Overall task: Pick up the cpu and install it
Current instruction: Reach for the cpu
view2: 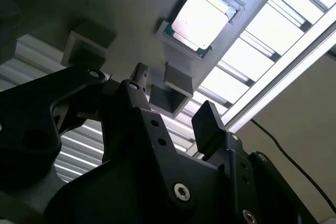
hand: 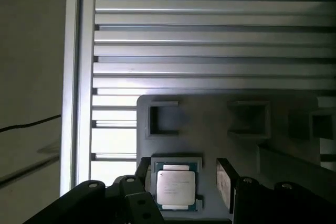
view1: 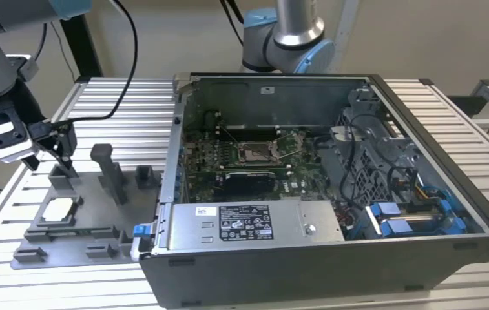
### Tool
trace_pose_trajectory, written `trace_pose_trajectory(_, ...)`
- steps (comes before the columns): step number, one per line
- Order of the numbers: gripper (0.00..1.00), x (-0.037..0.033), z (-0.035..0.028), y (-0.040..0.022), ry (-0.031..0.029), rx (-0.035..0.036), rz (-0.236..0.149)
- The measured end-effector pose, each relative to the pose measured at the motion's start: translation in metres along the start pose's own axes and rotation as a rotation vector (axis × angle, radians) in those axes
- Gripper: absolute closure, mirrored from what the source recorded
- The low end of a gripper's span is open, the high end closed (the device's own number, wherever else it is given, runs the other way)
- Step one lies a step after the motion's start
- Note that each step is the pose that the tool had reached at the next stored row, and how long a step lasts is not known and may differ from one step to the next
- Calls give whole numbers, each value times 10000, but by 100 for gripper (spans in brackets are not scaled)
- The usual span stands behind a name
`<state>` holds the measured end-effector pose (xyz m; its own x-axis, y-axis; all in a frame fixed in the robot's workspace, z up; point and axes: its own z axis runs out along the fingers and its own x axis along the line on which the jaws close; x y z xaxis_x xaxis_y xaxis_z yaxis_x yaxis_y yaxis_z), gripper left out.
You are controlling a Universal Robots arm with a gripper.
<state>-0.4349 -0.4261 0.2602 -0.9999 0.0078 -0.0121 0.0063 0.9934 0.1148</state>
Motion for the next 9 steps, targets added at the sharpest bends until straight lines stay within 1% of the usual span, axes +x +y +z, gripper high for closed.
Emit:
trace_pose_trajectory(2, 0, -1, 4, -1, -3, 9, 0)
trace_pose_trajectory(3, 0, -1, 7, -1, -4, 40, -1)
trace_pose_trajectory(5, 0, 0, 14, -3, -4, 158, -3)
trace_pose_trajectory(7, 0, 0, 15, -3, 0, 161, -3)
trace_pose_trajectory(9, 0, 0, 35, -6, -5, 159, -2)
